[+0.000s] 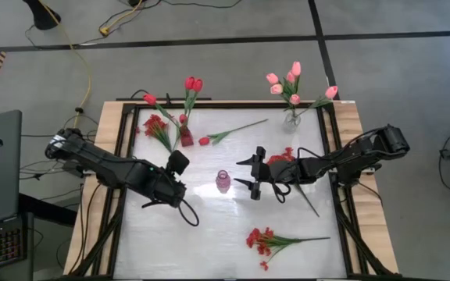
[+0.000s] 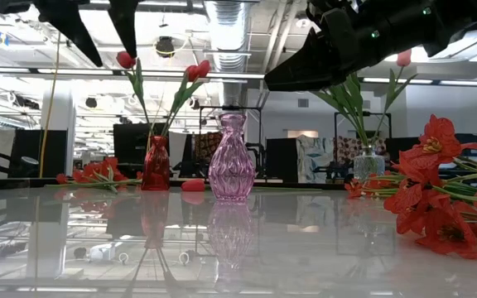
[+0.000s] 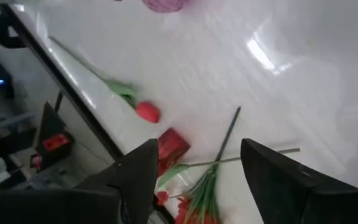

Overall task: Sort flowers into vase by color
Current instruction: Put the red flower into the red vase

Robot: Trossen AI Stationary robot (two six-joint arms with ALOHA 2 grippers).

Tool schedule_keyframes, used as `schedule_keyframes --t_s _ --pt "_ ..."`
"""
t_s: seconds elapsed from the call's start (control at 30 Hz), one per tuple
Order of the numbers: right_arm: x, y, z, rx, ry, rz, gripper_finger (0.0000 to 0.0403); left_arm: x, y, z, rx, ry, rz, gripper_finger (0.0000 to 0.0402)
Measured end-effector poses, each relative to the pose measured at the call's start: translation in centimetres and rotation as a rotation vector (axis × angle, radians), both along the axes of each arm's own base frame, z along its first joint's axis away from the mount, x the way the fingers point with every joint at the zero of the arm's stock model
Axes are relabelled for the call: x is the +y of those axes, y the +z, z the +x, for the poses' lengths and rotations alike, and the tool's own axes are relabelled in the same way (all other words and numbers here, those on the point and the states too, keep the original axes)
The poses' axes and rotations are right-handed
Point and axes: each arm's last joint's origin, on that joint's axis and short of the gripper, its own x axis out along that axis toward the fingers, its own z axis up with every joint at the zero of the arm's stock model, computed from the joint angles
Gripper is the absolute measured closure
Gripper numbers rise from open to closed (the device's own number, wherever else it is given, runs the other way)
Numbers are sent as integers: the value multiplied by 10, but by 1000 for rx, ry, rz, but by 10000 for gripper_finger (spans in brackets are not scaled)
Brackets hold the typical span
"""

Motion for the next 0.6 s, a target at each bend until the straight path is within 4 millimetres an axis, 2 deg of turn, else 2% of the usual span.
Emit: schedule_keyframes --t_s 0.1,0.33,0.43,0.6 --pt "0 0 0 0 0 0 107 -2 -1 1 4 14 -74 193" --pt "0 0 0 0 0 0 107 -16 -6 18 -186 246 -494 195" --pt "0 0 0 0 0 0 107 -21 -13 22 -235 233 -658 196" --pt "0 0 0 0 0 0 107 -10 -25 2 -431 248 -782 196"
